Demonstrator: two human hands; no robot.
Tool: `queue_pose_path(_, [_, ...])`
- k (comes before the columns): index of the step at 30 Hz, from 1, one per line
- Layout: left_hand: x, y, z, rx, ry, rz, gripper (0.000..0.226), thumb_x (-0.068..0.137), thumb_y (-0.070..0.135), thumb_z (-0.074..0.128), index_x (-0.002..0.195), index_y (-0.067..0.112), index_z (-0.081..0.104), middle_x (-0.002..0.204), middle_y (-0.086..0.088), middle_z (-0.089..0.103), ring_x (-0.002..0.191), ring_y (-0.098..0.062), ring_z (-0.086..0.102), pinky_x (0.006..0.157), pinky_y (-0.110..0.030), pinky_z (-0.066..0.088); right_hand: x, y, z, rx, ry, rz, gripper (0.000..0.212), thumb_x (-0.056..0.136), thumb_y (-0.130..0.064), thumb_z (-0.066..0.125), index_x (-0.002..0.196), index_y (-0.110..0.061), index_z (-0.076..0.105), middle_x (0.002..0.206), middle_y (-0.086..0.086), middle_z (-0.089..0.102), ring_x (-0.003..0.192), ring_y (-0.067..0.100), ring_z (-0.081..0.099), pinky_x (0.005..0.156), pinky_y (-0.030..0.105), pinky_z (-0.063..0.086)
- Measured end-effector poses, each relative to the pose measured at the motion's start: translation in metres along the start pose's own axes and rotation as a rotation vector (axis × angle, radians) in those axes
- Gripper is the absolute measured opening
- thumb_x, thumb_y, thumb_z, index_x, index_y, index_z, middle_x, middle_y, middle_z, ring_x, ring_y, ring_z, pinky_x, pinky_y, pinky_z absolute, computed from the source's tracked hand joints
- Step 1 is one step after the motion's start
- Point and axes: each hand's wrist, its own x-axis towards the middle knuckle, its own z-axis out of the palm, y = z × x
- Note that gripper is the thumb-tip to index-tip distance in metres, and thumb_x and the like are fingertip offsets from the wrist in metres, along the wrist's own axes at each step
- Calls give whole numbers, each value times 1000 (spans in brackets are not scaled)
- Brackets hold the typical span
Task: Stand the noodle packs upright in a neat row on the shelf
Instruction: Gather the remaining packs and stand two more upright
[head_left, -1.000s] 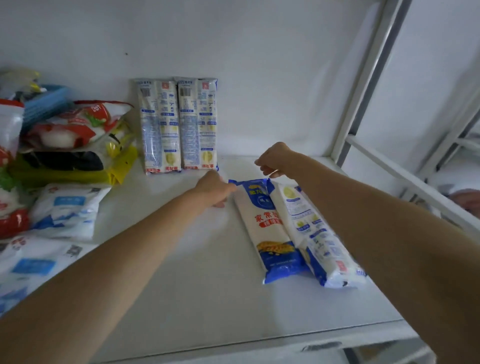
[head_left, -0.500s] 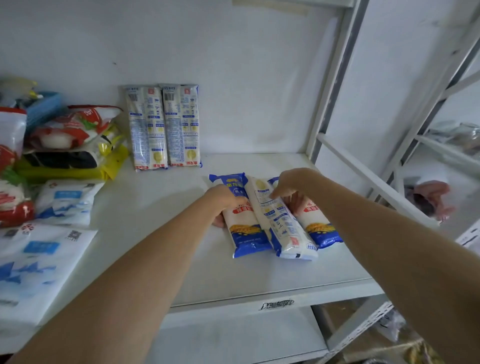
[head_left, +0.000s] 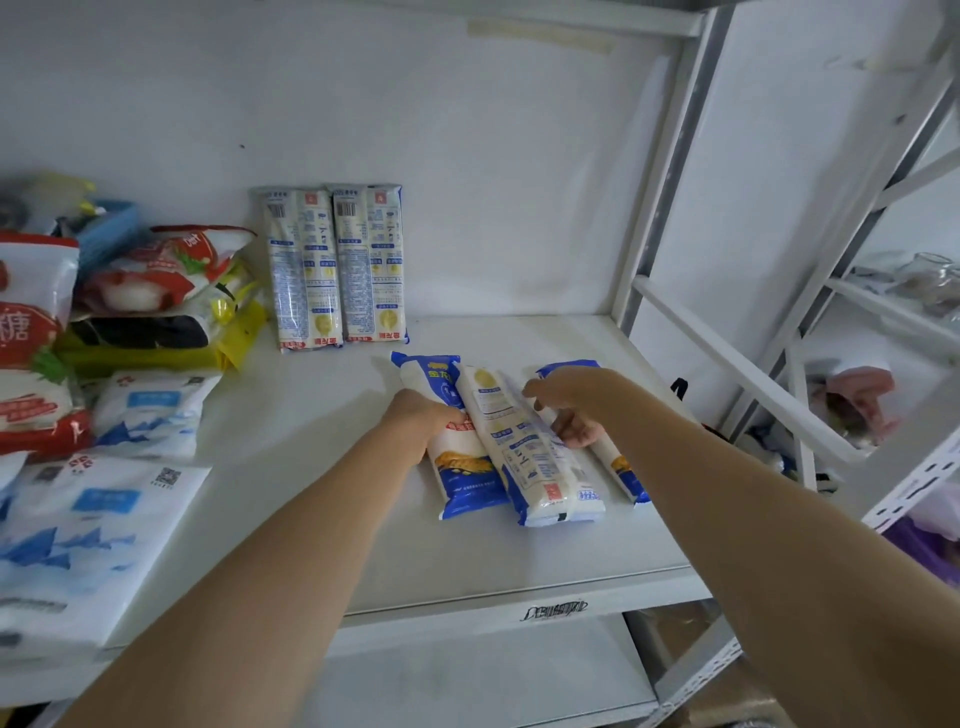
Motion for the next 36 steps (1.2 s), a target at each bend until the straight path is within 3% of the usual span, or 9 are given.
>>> queue_pose_path(2, [9, -1, 1, 18, 8, 36, 33, 80, 18, 74, 106, 11, 55, 106, -12, 68, 91, -29, 67, 81, -39, 56, 2, 0, -1, 120, -84, 54, 47, 89, -36, 62, 123, -5, 51, 94, 16, 61, 78, 24, 63, 70, 28, 53])
queue_pose_path(4, [10, -8, 1, 13, 11, 69, 41, 80, 20, 73, 116, 12, 55, 111, -11, 70, 88, -28, 68, 79, -39, 57, 3, 9, 6, 210, -172, 90, 50, 80, -31, 77, 115, -4, 55, 104, 14, 64, 97, 24, 64, 87, 26, 51])
queue_pose_path(7, [13, -6, -3, -62, -18, 72, 50, 79, 16, 73, 123, 12, 50, 115, -13, 67, 88, -29, 68, 73, -39, 57, 3, 13, 13, 290, -268, 95, 60, 68, -23, 86, 121, -10, 60, 124, 8, 68, 116, 24, 63, 106, 34, 45])
queue_pose_path(15, [22, 6, -18, -292, -80, 115, 58, 74, 3, 78, 124, 14, 50, 116, -11, 68, 94, -31, 70, 78, -48, 59, 4, -1, 12, 464, -326, -147, 59, 74, -13, 80, 128, -6, 58, 122, 13, 70, 109, 31, 67, 98, 51, 51])
queue_pose_path(18, [25, 13, -19, -334, -53, 179, 55, 74, 2, 78, 120, 13, 49, 108, -8, 66, 83, -26, 68, 71, -42, 58, 5, -5, 7, 518, -257, -265, 44, 83, -12, 74, 124, -5, 60, 119, 14, 70, 105, 31, 67, 88, 48, 55])
queue_pose_path(22, [30, 7, -20, -307, -10, 169, 40, 76, 8, 77, 107, 15, 53, 105, -9, 69, 87, -27, 69, 84, -46, 57, 13, 7, 6, 644, -75, -373, 43, 80, -10, 76, 121, -7, 62, 113, 14, 73, 99, 32, 72, 80, 46, 59])
queue_pose_path(27, [39, 11, -21, -316, -28, 247, 40, 79, 11, 74, 117, 13, 61, 99, -6, 73, 84, -24, 71, 77, -40, 58, 25, 8, 3, 794, 79, -453, 42, 82, -13, 76, 121, -9, 62, 110, 11, 72, 85, 25, 70, 70, 36, 57])
queue_pose_path(31, [70, 28, -16, -339, -67, 339, 36, 83, 11, 70, 116, 18, 60, 96, -2, 73, 82, -19, 70, 72, -35, 57, 55, -9, -2, 850, 95, -531, 35, 85, -16, 73, 118, -12, 62, 98, 6, 74, 84, 25, 72, 76, 44, 59])
queue_pose_path(36, [102, 39, -12, -337, -91, 382, 39, 84, 12, 69, 120, 20, 58, 109, -5, 72, 94, -24, 71, 78, -40, 58, 85, -29, -7, 801, 95, -643, 35, 85, -19, 72, 118, -14, 62, 107, 9, 75, 96, 31, 72, 89, 53, 56])
